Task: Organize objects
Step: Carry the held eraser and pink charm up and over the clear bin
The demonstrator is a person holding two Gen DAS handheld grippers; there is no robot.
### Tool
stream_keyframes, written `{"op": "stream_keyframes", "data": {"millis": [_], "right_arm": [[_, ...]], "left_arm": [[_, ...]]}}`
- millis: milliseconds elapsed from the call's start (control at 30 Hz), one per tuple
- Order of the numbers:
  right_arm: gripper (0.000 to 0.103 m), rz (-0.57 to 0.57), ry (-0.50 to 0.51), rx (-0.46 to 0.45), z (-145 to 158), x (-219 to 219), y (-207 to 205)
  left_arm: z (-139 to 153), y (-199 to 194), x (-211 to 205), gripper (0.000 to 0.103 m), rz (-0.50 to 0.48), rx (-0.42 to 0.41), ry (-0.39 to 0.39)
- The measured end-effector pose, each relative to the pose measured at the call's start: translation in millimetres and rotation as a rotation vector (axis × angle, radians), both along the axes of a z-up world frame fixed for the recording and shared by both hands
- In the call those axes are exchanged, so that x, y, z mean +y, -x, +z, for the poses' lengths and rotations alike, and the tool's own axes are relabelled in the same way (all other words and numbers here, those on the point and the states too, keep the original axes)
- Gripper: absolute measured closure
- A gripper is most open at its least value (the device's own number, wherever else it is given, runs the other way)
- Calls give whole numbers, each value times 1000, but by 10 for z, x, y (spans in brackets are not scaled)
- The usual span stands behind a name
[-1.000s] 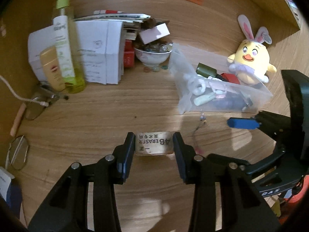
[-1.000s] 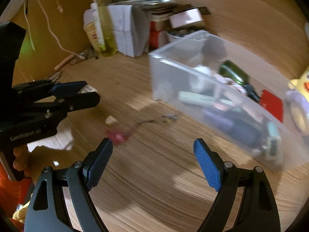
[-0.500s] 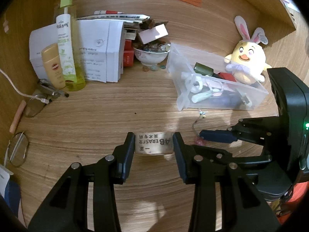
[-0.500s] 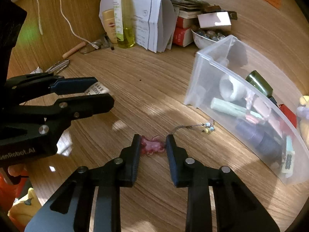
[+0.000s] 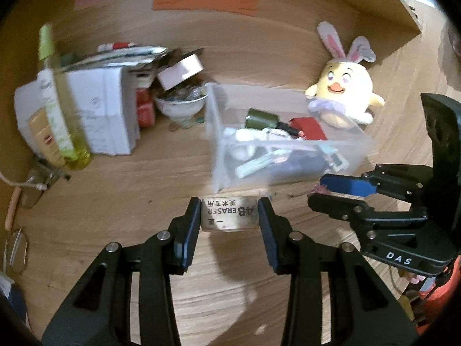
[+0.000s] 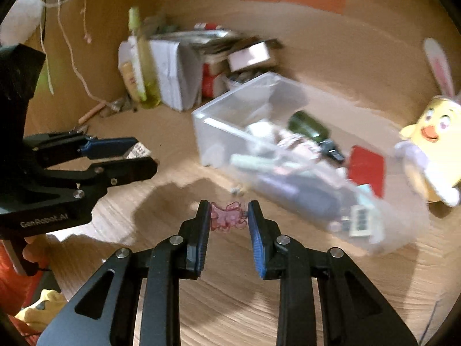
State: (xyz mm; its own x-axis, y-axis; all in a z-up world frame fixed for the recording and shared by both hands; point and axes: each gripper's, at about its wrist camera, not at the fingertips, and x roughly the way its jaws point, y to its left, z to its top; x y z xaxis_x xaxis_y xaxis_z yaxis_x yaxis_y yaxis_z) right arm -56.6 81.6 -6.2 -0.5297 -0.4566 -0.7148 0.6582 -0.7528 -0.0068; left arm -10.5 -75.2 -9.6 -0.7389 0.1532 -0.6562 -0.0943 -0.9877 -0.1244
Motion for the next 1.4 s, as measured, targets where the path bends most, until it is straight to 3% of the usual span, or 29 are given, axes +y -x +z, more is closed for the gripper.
{"op": "stream_keyframes", "data": {"millis": [533,1033,1200,1400], "right_arm": [[79,-88,121,132,562,647,59],[79,-135,177,218,937,885,292],[79,-134,179,228,971,892,392],[79,-139,154,193,830,867,538]], "left_arm": [[422,270,495,63,-64,97,10],[763,534,533,63,-47,154,-40],[746,666,523,63,-29,149,-48],[525,922,485,63,-3,80,-38]]}}
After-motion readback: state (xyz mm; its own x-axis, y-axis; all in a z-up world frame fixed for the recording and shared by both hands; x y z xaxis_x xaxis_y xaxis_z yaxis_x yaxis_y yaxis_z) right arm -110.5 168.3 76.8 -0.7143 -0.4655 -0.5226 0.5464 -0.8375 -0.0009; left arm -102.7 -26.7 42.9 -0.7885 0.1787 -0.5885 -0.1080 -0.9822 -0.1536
